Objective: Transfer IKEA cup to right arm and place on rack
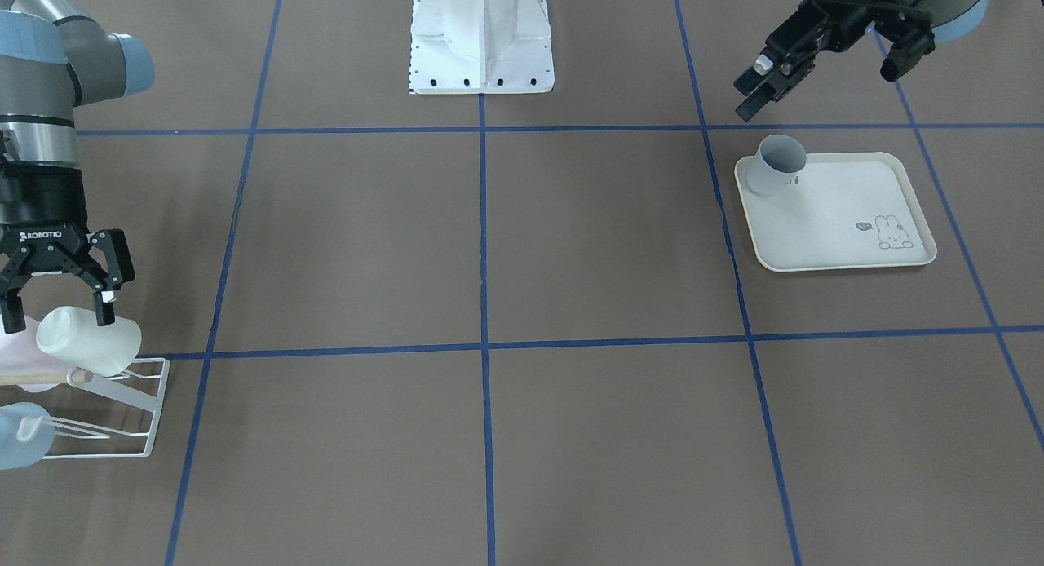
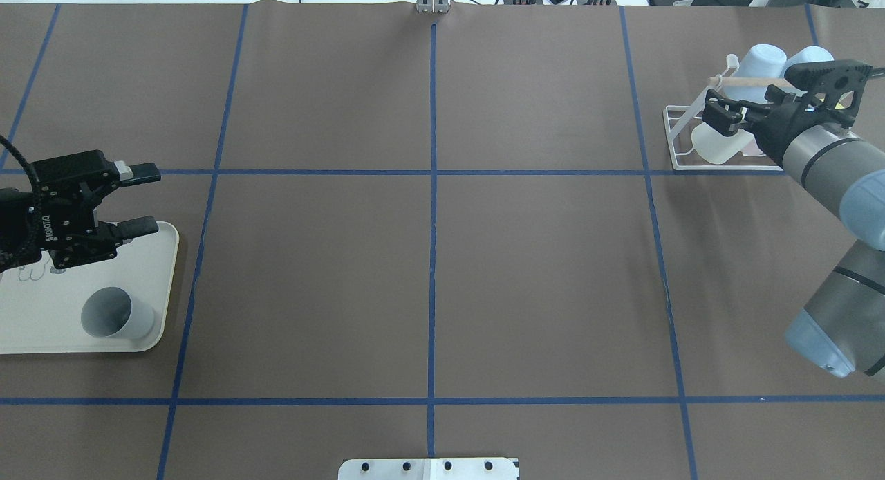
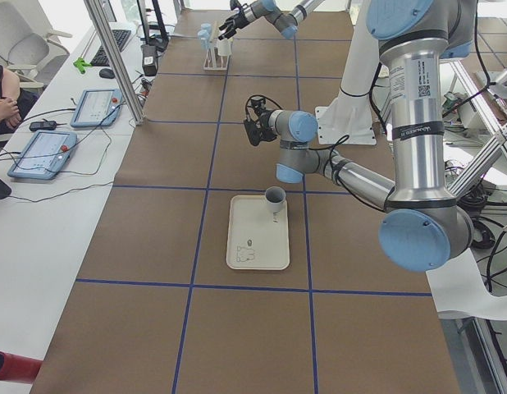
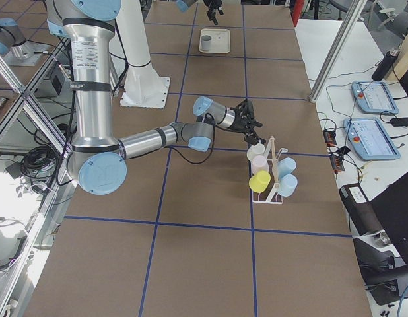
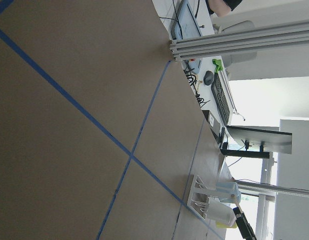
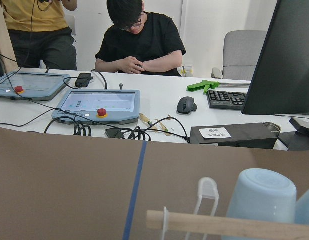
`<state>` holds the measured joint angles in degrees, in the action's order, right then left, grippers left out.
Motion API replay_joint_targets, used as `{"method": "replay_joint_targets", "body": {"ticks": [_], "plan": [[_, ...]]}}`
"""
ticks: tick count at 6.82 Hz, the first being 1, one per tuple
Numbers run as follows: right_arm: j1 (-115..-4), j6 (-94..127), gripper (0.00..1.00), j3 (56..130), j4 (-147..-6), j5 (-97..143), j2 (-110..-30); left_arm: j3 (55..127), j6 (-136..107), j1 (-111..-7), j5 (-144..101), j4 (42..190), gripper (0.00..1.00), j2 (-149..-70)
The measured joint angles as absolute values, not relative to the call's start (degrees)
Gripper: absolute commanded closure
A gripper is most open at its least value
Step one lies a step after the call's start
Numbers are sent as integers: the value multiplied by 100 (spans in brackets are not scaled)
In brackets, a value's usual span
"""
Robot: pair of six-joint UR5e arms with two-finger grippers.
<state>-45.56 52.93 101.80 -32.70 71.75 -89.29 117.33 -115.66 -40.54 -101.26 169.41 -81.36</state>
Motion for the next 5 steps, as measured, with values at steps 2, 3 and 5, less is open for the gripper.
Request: {"method": "replay_joint_targets", "body": {"ticks": [2,3,5], "plan": [[-4578,5329,0,10684,-3315,7688,-9082,11847,-10638,-4270,-10669,16177,1,-8045],[-4608,5359,0,10872,-3332,7958,-9153,12049,-9774,-4351,-10959,15410,1,-7923],[-4807,5410,0,11141,-3456,8582,-9217,12383,-8323,-4386,-11266,14130,0,-7633]]}}
